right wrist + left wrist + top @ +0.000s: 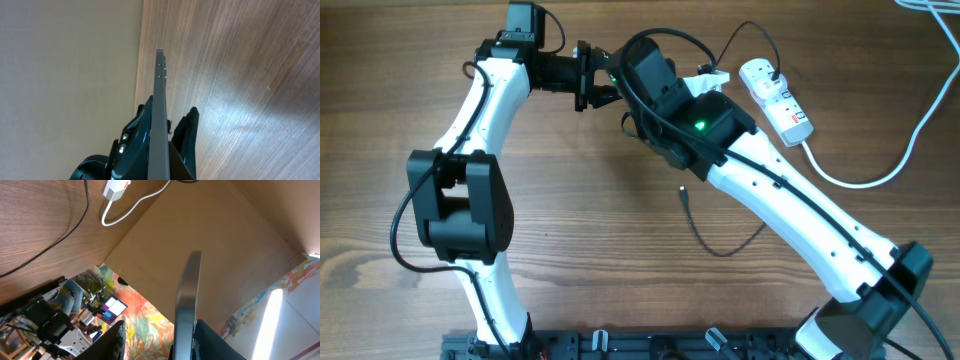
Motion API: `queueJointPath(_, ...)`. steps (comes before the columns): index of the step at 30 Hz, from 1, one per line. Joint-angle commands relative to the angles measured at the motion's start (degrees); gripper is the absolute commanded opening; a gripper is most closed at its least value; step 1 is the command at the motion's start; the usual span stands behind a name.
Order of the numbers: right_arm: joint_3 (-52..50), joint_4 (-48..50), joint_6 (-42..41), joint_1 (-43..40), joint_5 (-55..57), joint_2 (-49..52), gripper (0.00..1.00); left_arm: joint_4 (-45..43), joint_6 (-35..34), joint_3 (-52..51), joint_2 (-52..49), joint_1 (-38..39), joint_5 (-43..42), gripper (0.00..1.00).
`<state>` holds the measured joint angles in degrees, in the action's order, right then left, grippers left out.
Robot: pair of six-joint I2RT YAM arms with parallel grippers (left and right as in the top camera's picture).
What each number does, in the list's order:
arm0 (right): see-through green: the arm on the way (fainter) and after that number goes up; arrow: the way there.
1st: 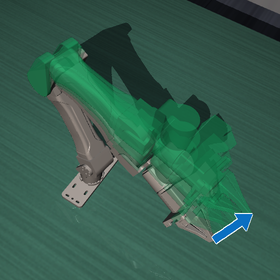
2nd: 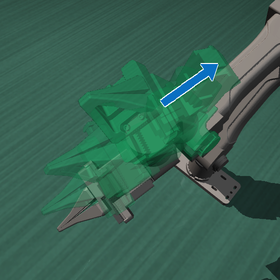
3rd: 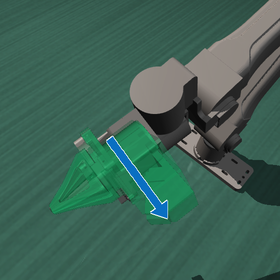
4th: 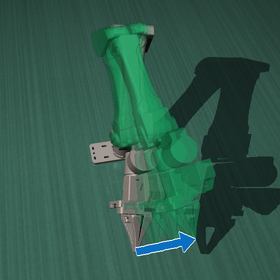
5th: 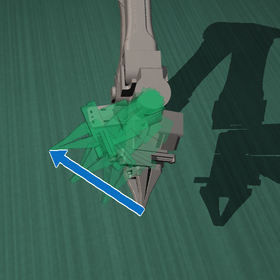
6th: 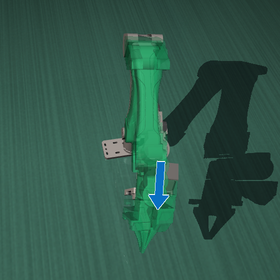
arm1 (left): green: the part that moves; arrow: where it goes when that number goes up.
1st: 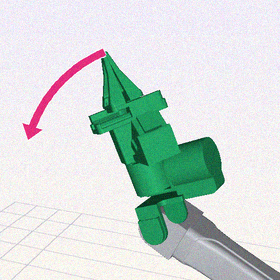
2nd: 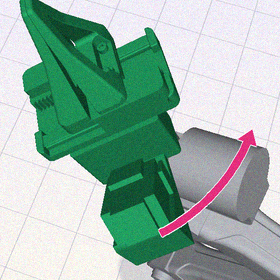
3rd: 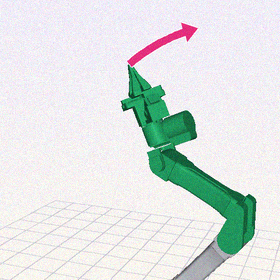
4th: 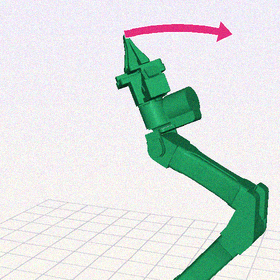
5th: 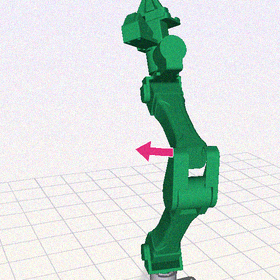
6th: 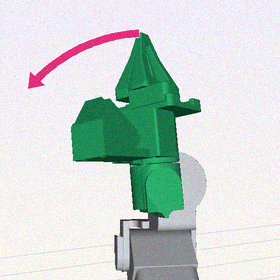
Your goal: Plug charger to phone and switch on socket
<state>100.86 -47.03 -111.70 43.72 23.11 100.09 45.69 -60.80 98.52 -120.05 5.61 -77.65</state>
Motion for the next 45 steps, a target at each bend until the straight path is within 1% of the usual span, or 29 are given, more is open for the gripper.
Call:
queueJointPath(1, 0.7, -2.8, -5.8, 0.2, -0.5, -1.7, 0.05, -0.1, -0.1, 0.1, 2.2, -0.3, -3.3, 0.40)
queueJointPath(3, 0.7, -4.0, -7.0, 0.2, -0.6, -1.7, 0.04, -0.1, -0.1, 0.1, 2.2, -0.3, -4.8, 0.40)
queueJointPath(10, 0.7, -2.2, -7.0, 0.2, -2.7, -1.7, 0.04, -0.1, -0.1, 0.1, 2.2, -0.2, -9.2, 0.38)
queueJointPath(13, 0.7, -1.5, -7.0, 0.2, -2.7, -1.7, 0.04, -0.1, -0.1, 0.1, 2.2, -0.2, -9.3, 0.38)
queueJointPath(18, 0.7, -0.9, -7.0, 0.2, -2.7, -1.7, 0.04, -0.1, -0.1, 0.1, 2.2, -0.2, -9.3, 0.34)
queueJointPath(22, 0.7, -0.5, -7.0, 0.2, -2.7, -1.7, 0.04, -0.1, -0.1, 0.1, 2.2, -0.2, -9.4, 0.33)
queueJointPath(27, 0.7, -0.4, -7.0, 0.2, -4.0, -1.7, 0.04, -0.1, -0.1, 0.1, 2.2, -0.2, -9.4, 0.27)
queueJointPath(32, 0.7, -0.4, -7.0, 0.2, -5.3, -1.7, 0.04, -0.1, -0.1, 0.1, 2.2, -0.2, -9.4, 0.26)
queueJointPath(37, 0.7, -0.4, -7.0, 0.2, -5.3, -1.7, 0.05, -0.1, -0.1, 0.1, 2.2, -0.2, -9.4, 0.22)
queueJointPath(38, 0.7, -0.4, -6.9, 0.2, -5.4, -1.7, 0.05, -0.1, -0.1, 0.1, 2.2, -0.2, -9.4, 0.18)
queueJointPath(41, 0.7, -0.4, -6.8, 0.2, -6.8, -1.7, 0.11, -0.1, -0.1, 0.1, 2.2, -0.2, -9.4, 0.11)
queueJointPath(42, 0.7, -0.5, -6.8, 0.2, -6.7, -1.7, 0.18, -0.1, -0.1, 0.1, 2.2, -0.2, -9.4, 0.08)
queueJointPath(43, 0.7, -0.6, -6.8, 0.2, -6.7, -1.7, 0.23, -0.1, -0.1, 0.1, 2.2, -0.2, -9.4, 0.04)
queueJointPath(44, 0.7, -0.6, -6.3, 0.2, -6.7, -1.7, 0.24, -0.1, -0.1, 0.1, 2.2, -0.2, -9.4, 0.04)
queueJointPath(45, 0.7, -0.6, -5.7, 0.2, -6.7, -1.7, 0.29, -0.1, -0.1, 0.1, 2.2, -0.2, -9.4, 0.04)
